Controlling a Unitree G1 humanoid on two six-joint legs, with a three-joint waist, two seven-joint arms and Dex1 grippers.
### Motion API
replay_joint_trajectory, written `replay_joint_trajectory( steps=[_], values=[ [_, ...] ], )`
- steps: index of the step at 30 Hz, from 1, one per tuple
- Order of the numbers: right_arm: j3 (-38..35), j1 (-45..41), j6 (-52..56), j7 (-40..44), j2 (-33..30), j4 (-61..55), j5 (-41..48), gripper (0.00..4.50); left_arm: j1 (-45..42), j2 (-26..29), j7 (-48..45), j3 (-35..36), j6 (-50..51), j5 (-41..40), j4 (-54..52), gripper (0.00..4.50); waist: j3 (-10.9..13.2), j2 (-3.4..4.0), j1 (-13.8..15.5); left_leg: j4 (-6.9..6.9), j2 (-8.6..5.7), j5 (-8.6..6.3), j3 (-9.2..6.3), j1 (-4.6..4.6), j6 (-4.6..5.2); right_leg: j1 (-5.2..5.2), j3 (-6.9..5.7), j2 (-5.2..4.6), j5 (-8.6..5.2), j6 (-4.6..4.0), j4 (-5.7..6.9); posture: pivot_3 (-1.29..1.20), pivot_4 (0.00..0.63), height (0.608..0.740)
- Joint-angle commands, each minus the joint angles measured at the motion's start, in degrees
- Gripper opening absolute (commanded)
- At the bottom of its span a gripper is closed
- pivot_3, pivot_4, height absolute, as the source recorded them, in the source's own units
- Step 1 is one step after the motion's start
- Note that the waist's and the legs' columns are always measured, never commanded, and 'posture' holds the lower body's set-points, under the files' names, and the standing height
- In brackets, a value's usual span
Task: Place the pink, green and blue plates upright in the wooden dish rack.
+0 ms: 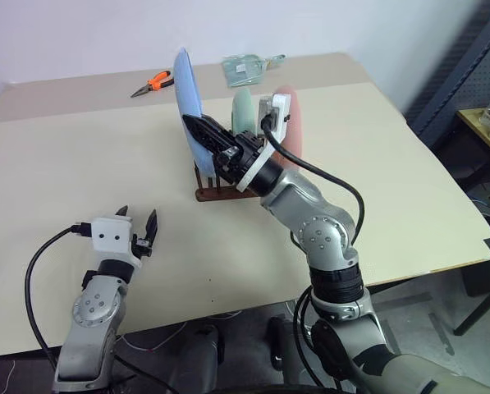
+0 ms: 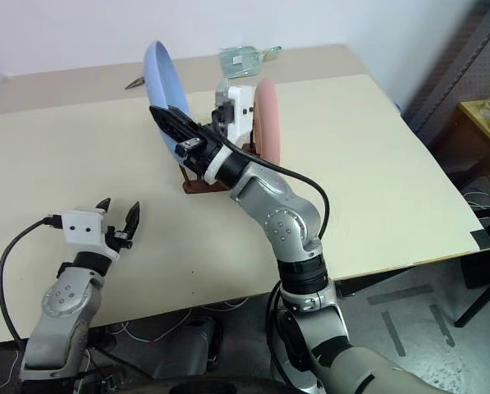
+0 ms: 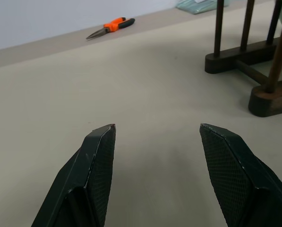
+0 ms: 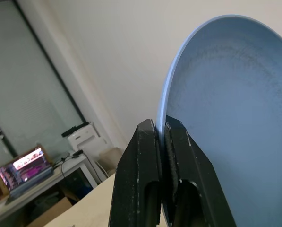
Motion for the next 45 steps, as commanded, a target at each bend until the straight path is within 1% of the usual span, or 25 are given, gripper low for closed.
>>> replay_joint_trajectory(
  steps=[1,8,11,12,15,16,19,23,28,32,36,39,40,42,44,45],
  values=[
    [-1.5,-2.71,0.43,-2.81,4.57,0.77,2.56,0.0,0.19,0.1,-2.05,0.15,-1.59,0.19,-2.54,2.88,0.0,0.0,0.01,0.0,0.0,0.0,0.0,0.0,0.0,0.01,0.0,0.0,0.0,0.0,0.0,0.0,0.15,0.739],
    [-6.17,-8.95,3.58,-8.52,4.48,7.77,7.8,0.0,1.27,0.73,-6.69,-2.18,-1.13,0.62,-4.68,2.88,0.01,0.02,0.04,0.05,0.0,0.0,0.01,0.0,0.01,0.05,-0.01,0.0,0.0,-0.01,-0.01,0.0,0.15,0.739],
    [-5.67,-10.75,3.85,-8.21,2.82,8.65,7.03,1.01,1.09,0.36,-6.88,-2.46,-0.98,1.04,-4.74,2.92,0.01,0.02,-0.04,0.04,0.0,0.0,0.01,0.0,0.01,0.05,-0.02,0.01,0.0,0.0,-0.01,0.0,0.15,0.739],
    [-5.41,-11.16,3.93,-8.08,2.32,8.8,6.53,1.45,1.03,0.27,-6.99,-2.54,-0.93,1.16,-4.72,2.92,0.02,0.03,-0.07,0.03,0.0,0.0,0.02,0.0,0.01,0.04,-0.02,0.01,0.0,0.01,-0.01,0.0,0.15,0.739],
    [-4.01,-12.02,3.42,-6.88,0.92,8.16,4.46,3.04,1.08,0.1,-7.45,-2.7,-0.91,1.56,-4.74,2.92,0.02,0.03,-0.13,0.03,0.03,0.0,0.02,0.0,0.02,0.04,-0.02,0.03,0.02,0.03,-0.01,0.0,0.15,0.739],
    [-3.21,-12.37,3.06,-6.3,0.21,7.78,3.16,3.48,1.01,0.05,-7.51,-2.7,-0.84,1.65,-4.68,2.92,0.02,0.04,-0.13,0.03,0.05,0.0,0.04,0.0,0.02,0.04,-0.02,0.04,0.02,0.04,-0.01,0.0,0.15,0.739],
    [-1.04,-13.56,1.8,-4.56,-1.96,6.29,-1.09,3.48,0.82,-0.08,-7.64,-2.77,-0.65,1.83,-4.58,2.92,0.02,0.04,-0.12,0.04,0.06,0.0,0.06,0.0,0.02,0.04,-0.02,0.05,0.01,0.02,-0.01,0.0,0.15,0.739],
    [2.93,-15.92,-1.12,-0.65,-7.81,3.19,-8.68,3.48,0.58,-0.37,-7.85,-2.95,-0.42,1.77,-4.49,2.92,0.03,0.04,-0.01,0.07,0.06,0.0,0.1,-0.03,0.02,0.05,-0.04,0.05,0.0,0.01,-0.04,0.0,0.15,0.739],
    [3.18,-16.46,-0.83,1.26,-11.09,1.76,-12.06,3.48,-0.14,-0.78,-8.34,-3.01,-0.13,1.63,-4.03,2.92,0.02,0.03,-0.1,0.05,0.09,0.0,0.11,-0.02,0.02,0.05,-0.06,0.08,0.01,0.02,-0.03,0.0,0.15,0.739],
    [3.07,-15.36,-0.82,1.59,-11.48,2.35,-14.06,3.48,-0.85,-0.95,-8.56,-3.3,-0.21,1.72,-3.21,2.92,0.02,0.03,-0.06,0.06,0.11,0.0,0.11,-0.02,0.01,0.05,-0.05,0.08,0.01,0.01,-0.02,0.0,0.15,0.739],
    [3.1,-14.42,-4.12,3.54,-13.49,0.61,-17.28,3.48,-1.12,-1.11,-8.73,-3.54,-0.52,2.06,-2.73,2.92,0.02,0.03,-0.01,0.06,0.11,0.0,0.1,-0.02,0.02,0.05,-0.05,0.08,0.01,0.01,-0.03,0.0,0.15,0.739],
    [1.91,-11.51,-10.15,9.27,-20.66,-3.73,-20.43,3.48,-1.07,-0.87,-8.61,-3.06,-0.85,2.69,-2.52,2.92,0.02,0.03,0.48,0.07,0.09,0.0,0.15,-0.04,0.01,0.1,-0.07,0.08,0.01,0.02,-0.09,0.0,0.15,0.739],
    [0.44,-9.75,-11.51,11.66,-24.03,-4.87,-20.64,3.48,-1.06,-0.78,-8.33,-2.56,-0.89,2.89,-2.34,2.92,0.02,0.03,0.51,0.08,0.07,0.0,0.15,-0.06,0.02,0.12,-0.09,0.07,0.01,0.02,-0.12,0.0,0.15,0.739],
    [-4.82,-5.67,-12.35,14.55,-31.15,-5.36,-20.33,3.48,-1.01,-0.17,-7.52,-0.72,-1.12,3.53,-1.16,2.92,0.01,0.02,0.58,0.11,0.03,-0.01,0.15,-0.05,0.03,0.18,-0.1,0.01,-0.01,0.03,-0.16,0.0,0.15,0.739],
    [-11.63,-0.07,-12.12,16.81,-38.6,-3.59,-19.77,3.48,-0.9,0.64,-6.84,1.62,-1.43,3.97,0.98,2.92,-0.01,-0.02,0.66,0.14,0.01,-0.02,0.11,-0.02,0.05,0.3,-0.18,-0.04,-0.03,0.02,-0.22,0.0,0.15,0.739],
    [-13.38,1.68,-12.25,17.64,-40.88,-2.78,-19.61,3.48,-0.92,0.79,-6.64,2.09,-1.51,4.21,1.6,2.92,0.01,0.01,0.66,0.15,-0.01,-0.02,0.11,-0.02,0.06,0.32,-0.19,-0.05,-0.04,0.01,-0.23,0.0,0.15,0.739]
  ],
)
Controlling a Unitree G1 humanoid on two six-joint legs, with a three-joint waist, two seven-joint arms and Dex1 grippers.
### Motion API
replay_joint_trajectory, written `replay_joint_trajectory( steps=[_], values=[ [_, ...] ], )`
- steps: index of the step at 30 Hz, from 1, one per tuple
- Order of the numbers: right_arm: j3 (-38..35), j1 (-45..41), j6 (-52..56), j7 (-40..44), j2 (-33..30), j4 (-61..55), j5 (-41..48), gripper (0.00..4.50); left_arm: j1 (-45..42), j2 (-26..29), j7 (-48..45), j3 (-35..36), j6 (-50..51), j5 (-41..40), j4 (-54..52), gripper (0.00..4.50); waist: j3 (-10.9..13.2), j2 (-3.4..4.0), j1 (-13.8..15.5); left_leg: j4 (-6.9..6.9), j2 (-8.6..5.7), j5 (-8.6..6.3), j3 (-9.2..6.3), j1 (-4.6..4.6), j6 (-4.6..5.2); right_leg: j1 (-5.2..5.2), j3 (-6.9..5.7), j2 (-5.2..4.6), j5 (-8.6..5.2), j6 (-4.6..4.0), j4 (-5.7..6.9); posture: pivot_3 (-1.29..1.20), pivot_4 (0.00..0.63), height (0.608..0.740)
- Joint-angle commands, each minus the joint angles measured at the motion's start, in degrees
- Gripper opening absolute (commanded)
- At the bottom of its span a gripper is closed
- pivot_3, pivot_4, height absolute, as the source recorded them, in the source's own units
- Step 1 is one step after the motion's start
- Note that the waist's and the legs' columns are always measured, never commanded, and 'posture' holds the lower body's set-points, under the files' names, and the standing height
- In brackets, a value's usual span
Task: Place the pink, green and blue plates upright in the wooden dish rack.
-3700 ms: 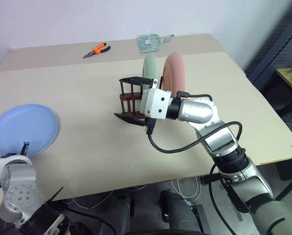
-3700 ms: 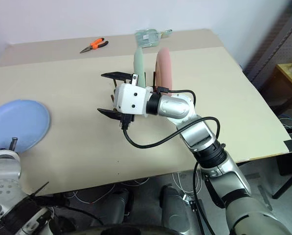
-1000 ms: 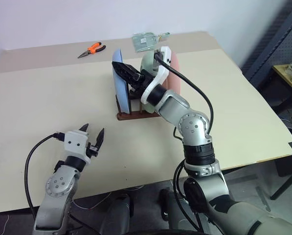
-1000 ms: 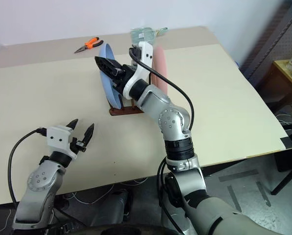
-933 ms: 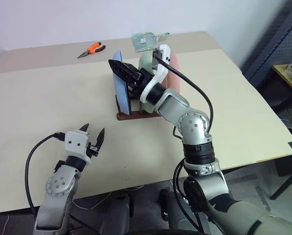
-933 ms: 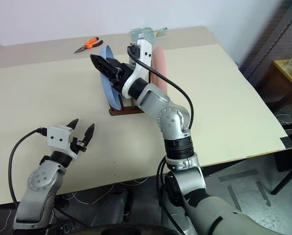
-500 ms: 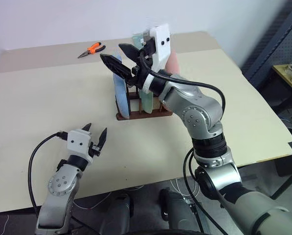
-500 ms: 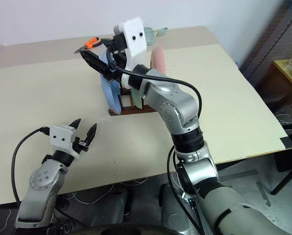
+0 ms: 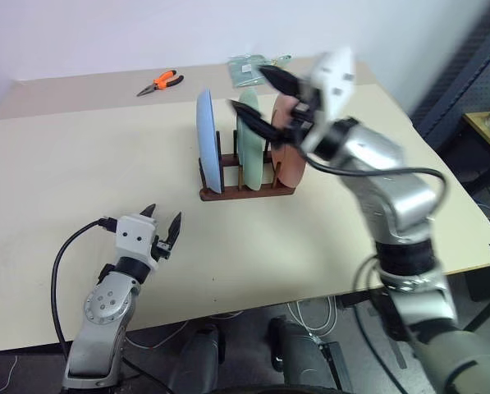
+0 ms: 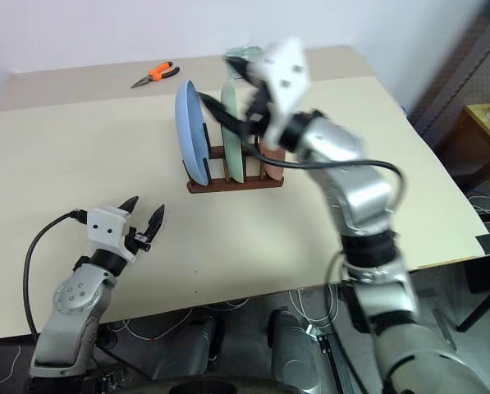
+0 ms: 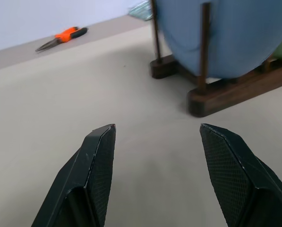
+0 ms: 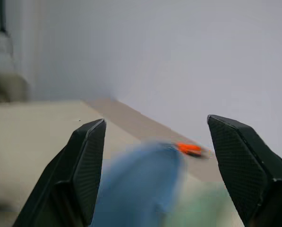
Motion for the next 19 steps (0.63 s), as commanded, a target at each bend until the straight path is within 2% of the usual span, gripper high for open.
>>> replay_joint_trajectory(
  steps=[1,4,8,12,19],
  values=[
    [-8.87,5.75,-1.39,3.76,-7.33,0.87,0.43,3.48,0.21,1.2,1.11,3.84,-1.94,1.07,1.96,2.92,0.03,0.05,-0.06,-0.01,-0.03,-0.01,0.03,0.0,0.01,-0.01,0.01,-0.04,0.0,0.0,0.0,0.0,0.15,0.739],
    [-10.62,18.38,-2.2,8.82,-13.32,2.38,-1.14,3.48,0.47,2.6,0.48,6.33,-2.72,0.78,6.71,2.92,0.0,0.09,-0.38,-0.05,0.09,-0.06,0.14,0.09,0.1,0.03,0.05,0.03,-0.02,0.02,0.01,0.0,0.15,0.739],
    [-7.64,25.54,-5.94,10.42,-13.08,4.58,-4.07,3.48,1.23,3.95,-1.75,6.22,-3.09,0.21,7.93,2.92,0.05,0.18,-0.76,-0.02,0.33,-0.09,0.32,0.2,0.16,0.07,0.18,0.24,-0.03,0.02,0.02,0.0,0.15,0.739],
    [-5.65,25.27,-10.25,10.18,-10.07,9.6,-5.89,3.48,1.97,3.98,-2.77,6.35,-2.99,-0.05,7.88,2.92,0.06,0.2,-0.52,0.12,0.5,-0.1,0.55,0.26,0.15,0.07,0.27,0.32,-0.02,0.0,0.02,0.0,0.15,0.739],
    [-3.35,21.94,-15.82,10.73,-8.55,16.64,-8.85,3.48,2.92,2.73,-2.69,5.12,-2.77,0.62,6.41,2.92,0.06,0.2,-0.24,0.14,0.5,-0.11,0.59,0.22,0.15,0.07,0.28,0.3,0.03,-0.07,-0.02,0.0,0.15,0.739]
  ],
)
